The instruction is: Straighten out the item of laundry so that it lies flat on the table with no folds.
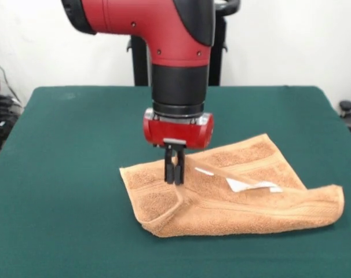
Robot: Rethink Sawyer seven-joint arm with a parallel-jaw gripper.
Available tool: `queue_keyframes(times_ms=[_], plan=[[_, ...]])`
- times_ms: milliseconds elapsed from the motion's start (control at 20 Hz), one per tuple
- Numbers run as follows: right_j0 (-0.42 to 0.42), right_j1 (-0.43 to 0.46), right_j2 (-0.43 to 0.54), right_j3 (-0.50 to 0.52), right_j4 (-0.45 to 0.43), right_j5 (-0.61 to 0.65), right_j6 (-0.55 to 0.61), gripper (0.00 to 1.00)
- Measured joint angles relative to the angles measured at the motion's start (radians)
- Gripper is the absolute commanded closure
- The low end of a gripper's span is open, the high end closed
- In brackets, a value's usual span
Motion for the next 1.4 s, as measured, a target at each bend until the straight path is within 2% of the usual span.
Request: queue_keyframes(times_ms=[850,1050,1400], plan=[[0.006,0.123,0.000,-0.135,0.000,0.000,0.000,1.00],[0.025,0.142,-0.001,-0.174,0.000,0.003,0.000,1.00],[0.105,0.157,-0.028,-0.237,0.009,0.031,0.000,1.00]])
